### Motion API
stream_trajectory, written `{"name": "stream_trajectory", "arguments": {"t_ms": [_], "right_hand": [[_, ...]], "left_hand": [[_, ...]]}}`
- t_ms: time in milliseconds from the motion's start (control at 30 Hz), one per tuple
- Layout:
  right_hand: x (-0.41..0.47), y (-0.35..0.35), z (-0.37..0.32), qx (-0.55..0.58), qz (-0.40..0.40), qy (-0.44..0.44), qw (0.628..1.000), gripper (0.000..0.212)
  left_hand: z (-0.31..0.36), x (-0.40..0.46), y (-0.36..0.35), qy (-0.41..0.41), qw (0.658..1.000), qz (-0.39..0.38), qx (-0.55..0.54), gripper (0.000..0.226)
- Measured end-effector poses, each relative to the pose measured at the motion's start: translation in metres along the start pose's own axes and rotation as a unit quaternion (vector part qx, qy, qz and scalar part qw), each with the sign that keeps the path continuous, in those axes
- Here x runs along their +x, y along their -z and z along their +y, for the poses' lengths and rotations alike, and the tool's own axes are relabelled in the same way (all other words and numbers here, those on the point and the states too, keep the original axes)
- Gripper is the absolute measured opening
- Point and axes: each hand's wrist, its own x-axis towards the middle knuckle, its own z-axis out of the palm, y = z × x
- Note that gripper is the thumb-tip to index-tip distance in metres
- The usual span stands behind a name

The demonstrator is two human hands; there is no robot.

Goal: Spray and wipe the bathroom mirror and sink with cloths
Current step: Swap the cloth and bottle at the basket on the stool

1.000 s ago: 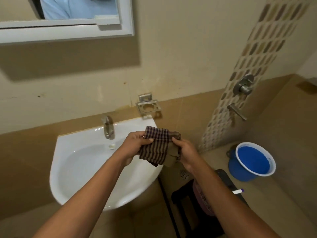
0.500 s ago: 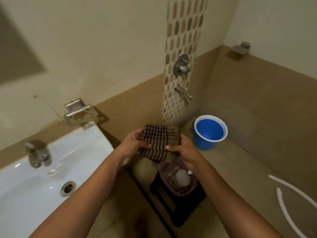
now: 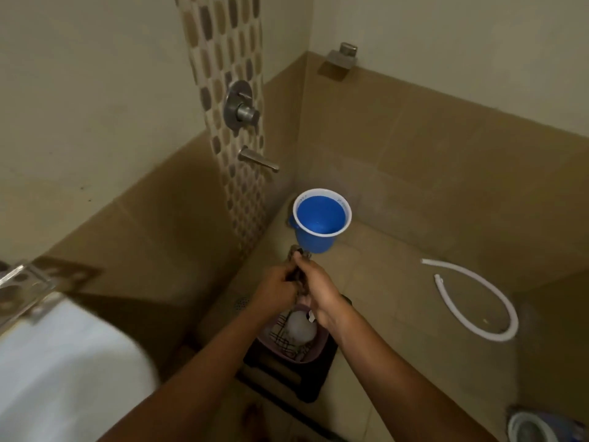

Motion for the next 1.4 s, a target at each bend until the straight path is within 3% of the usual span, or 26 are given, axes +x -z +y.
{"name": "stream_trajectory", "arguments": {"t_ms": [100,167,367,433,533,633,833,1000,1133,1267,1400], "right_hand": [[0.009,-0.002,0.004,0.088,0.054,0.003,0.995,0.036],[0.014,0.0,0.009,0.087,0.093,0.003,0.992,0.036],[0.023,0.01,0.023,0.17,0.151,-0.022,0.974,0.031],[0.026,0.012,0.023,0.198,0.142,-0.035,0.969,0.027],[0.033,0.016,0.022,0.2,0.125,-0.042,0.971,0.023],[0.046,0.021,0.028,0.155,0.133,-0.029,0.978,0.03],[0.073,0.04,0.063,0.014,0.208,-0.061,0.976,0.027],[0.079,0.057,0.093,-0.111,0.196,-0.072,0.972,0.025],[0.076,0.08,0.115,-0.185,0.236,-0.075,0.951,0.015],[0.076,0.096,0.137,-0.256,0.268,-0.071,0.926,0.005],[0.082,0.098,0.151,-0.298,0.265,-0.067,0.915,0.009]], "left_hand": [[-0.013,0.009,-0.008,-0.008,0.999,-0.041,0.017,0.055],[-0.022,0.014,-0.005,0.006,0.999,-0.05,0.01,0.052],[-0.037,0.037,0.022,0.044,0.997,0.016,-0.062,0.025],[-0.046,0.055,0.032,0.071,0.996,0.026,-0.042,0.034],[-0.056,0.074,0.038,0.15,0.986,-0.051,-0.053,0.053],[-0.071,0.085,0.032,0.172,0.976,-0.11,-0.073,0.031],[-0.105,0.091,0.012,0.219,0.972,-0.087,-0.017,0.018],[-0.142,0.09,0.0,0.236,0.97,-0.056,0.007,0.039],[-0.174,0.098,0.005,0.244,0.967,-0.008,0.07,0.047],[-0.2,0.106,0.007,0.235,0.96,0.019,0.153,0.036],[-0.22,0.111,-0.003,0.208,0.947,0.023,0.244,0.034]]}}
